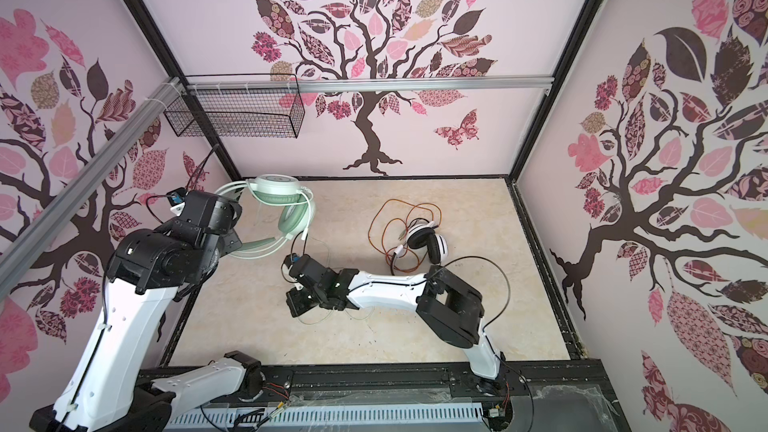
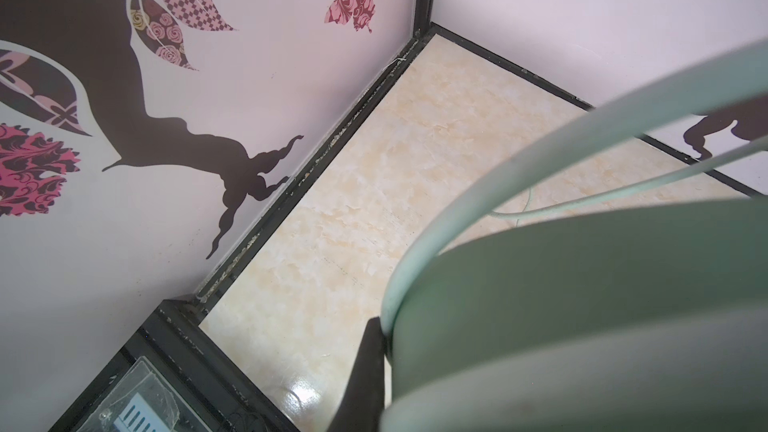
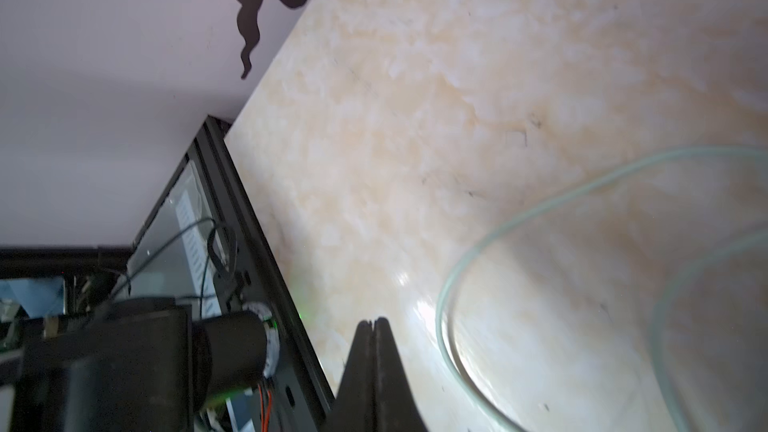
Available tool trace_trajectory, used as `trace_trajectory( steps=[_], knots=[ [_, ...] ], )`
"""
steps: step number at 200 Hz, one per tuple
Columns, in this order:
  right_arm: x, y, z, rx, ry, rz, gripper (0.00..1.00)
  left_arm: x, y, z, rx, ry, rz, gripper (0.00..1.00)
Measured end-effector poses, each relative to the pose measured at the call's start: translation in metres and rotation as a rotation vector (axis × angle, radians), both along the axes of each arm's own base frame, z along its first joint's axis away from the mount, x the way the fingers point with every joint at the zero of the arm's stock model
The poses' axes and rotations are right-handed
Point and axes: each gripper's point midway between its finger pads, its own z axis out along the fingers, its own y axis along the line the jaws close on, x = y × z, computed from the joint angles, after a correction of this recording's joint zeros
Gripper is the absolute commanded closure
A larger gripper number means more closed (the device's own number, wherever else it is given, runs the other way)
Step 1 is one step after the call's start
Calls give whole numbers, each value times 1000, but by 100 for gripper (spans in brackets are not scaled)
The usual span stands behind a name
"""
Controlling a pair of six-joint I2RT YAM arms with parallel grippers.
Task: Wrap the headphones
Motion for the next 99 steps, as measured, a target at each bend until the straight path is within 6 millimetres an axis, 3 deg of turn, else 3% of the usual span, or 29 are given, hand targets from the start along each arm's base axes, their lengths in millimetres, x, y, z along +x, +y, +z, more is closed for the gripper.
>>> trace_trajectory(
  steps=[35, 53, 99],
  knots=[
    [8, 18, -27, -55, 61, -84, 100, 0, 0, 0, 1, 2, 1, 100],
    [1, 15, -49, -104, 97, -104, 100, 0, 0, 0, 2, 2, 1, 100],
    [-16, -1, -84, -181, 145, -113, 100, -1, 0, 0, 1, 3, 0, 100]
  ],
)
